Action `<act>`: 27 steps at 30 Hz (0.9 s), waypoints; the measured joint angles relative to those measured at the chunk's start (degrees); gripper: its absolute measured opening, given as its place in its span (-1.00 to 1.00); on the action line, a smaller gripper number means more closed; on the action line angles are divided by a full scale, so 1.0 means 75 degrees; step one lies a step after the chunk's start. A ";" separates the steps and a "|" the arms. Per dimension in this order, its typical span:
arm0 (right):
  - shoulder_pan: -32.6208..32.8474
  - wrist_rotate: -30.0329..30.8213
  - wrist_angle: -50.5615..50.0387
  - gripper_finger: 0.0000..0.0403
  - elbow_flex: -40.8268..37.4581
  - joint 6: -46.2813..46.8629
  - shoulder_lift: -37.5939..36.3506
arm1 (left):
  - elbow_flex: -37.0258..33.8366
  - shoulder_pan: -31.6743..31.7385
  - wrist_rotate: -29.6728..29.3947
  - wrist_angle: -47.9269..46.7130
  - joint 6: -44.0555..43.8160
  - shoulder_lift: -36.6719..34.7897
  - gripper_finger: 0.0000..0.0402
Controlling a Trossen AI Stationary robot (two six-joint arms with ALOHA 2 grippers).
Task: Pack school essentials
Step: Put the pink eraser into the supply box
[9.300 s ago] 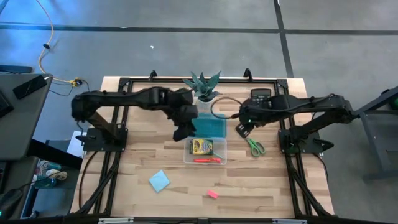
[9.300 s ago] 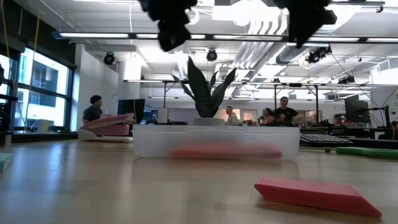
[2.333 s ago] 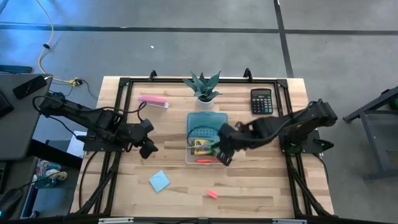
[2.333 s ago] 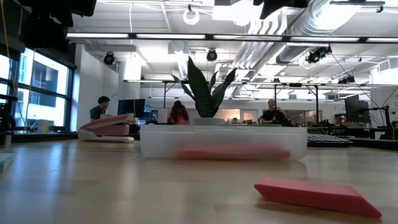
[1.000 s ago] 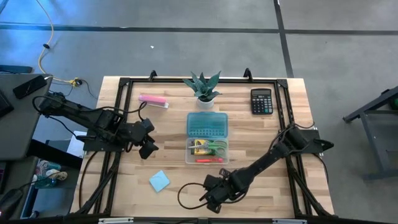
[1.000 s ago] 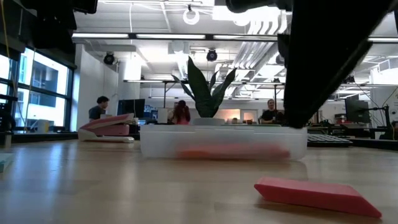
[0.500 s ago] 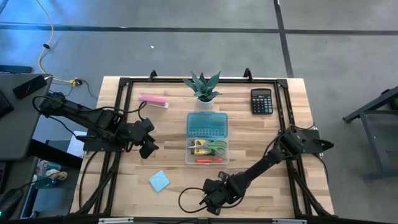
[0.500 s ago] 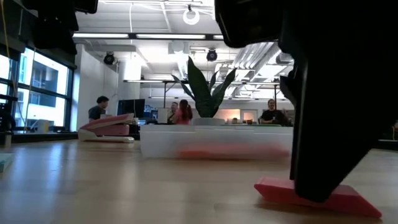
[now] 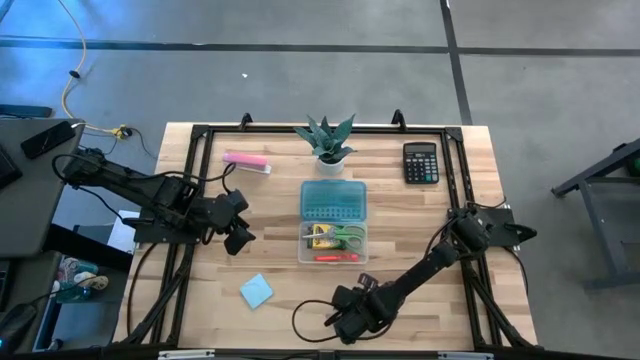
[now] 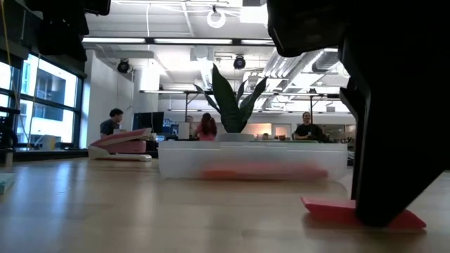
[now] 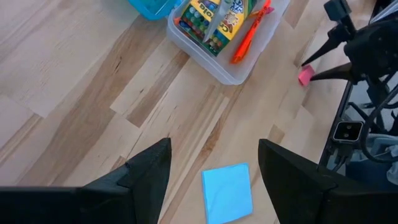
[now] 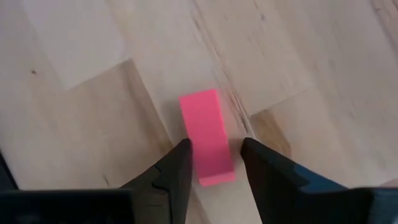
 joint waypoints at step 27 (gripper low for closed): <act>-0.0025 -0.0256 0.0305 -0.75 -0.0056 -0.0273 -0.0197 | 0.0000 -0.0001 0.0025 -0.0001 0.0026 0.0000 0.14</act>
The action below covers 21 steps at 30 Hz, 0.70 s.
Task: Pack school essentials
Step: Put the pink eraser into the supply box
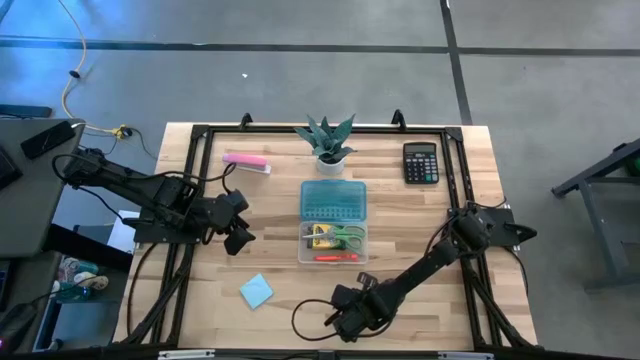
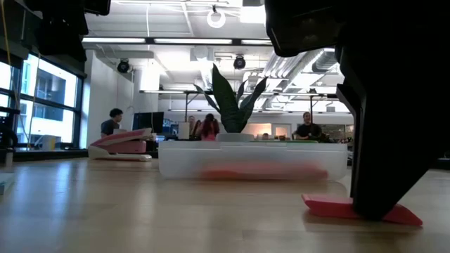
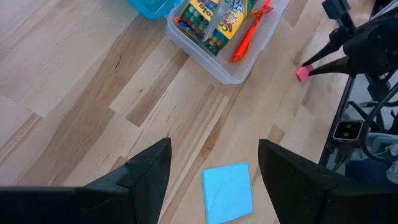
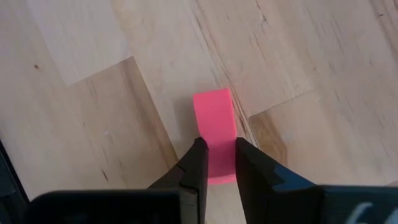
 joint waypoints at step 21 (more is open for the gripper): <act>-0.1775 0.0502 0.0069 -0.75 -0.0006 -0.1414 -0.0856 | 0.0000 0.0000 -0.0006 0.0000 -0.0066 0.0000 0.14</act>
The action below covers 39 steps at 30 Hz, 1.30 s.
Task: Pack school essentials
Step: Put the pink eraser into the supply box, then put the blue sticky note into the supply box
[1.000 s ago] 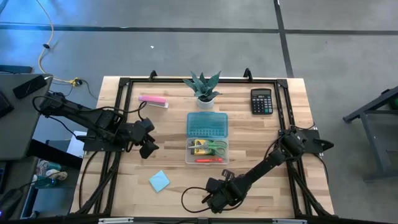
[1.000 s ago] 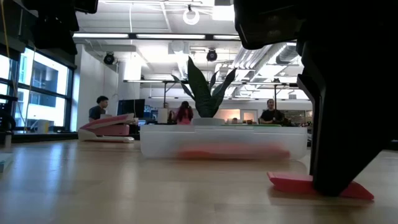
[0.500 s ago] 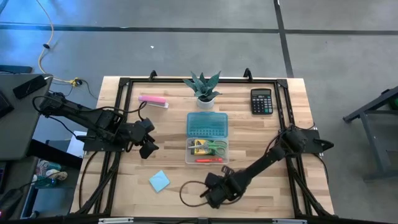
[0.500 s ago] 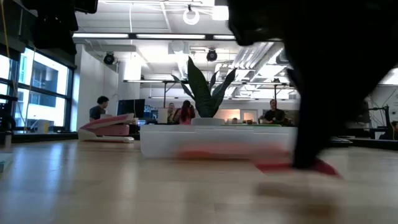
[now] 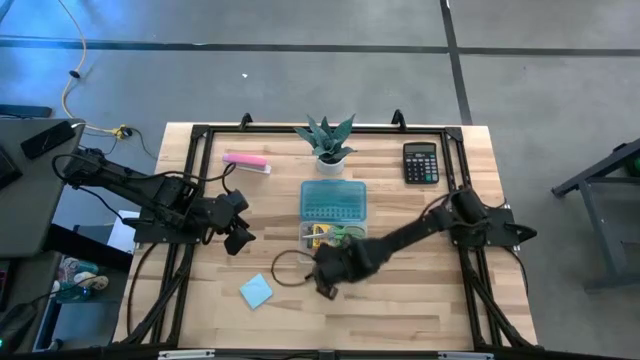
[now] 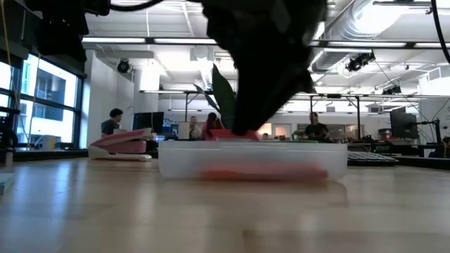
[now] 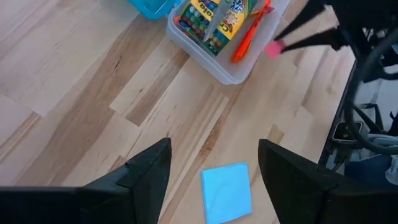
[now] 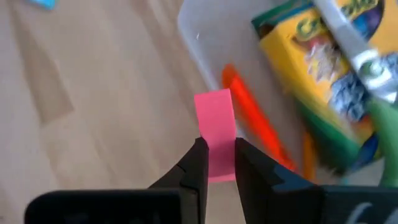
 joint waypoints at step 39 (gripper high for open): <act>-0.1244 -0.0835 -0.0654 -0.12 0.0030 -0.2978 -0.0583 | -0.0003 0.0000 -0.0020 0.0045 -0.0277 0.0000 0.14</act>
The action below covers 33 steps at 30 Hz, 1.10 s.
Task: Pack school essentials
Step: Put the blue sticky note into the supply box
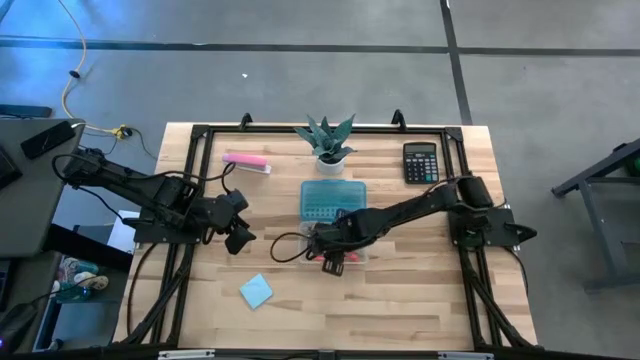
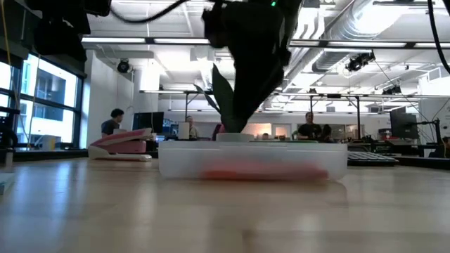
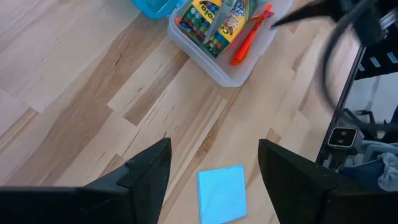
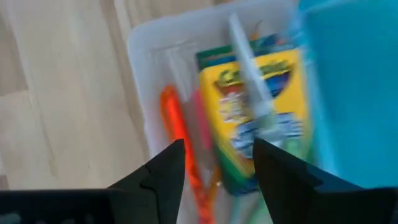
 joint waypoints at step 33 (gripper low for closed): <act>0.0937 0.2746 0.3926 -0.14 -0.6929 -0.1227 -0.8604 | -0.0002 0.0000 -0.1078 0.0668 -0.0208 0.0061 0.14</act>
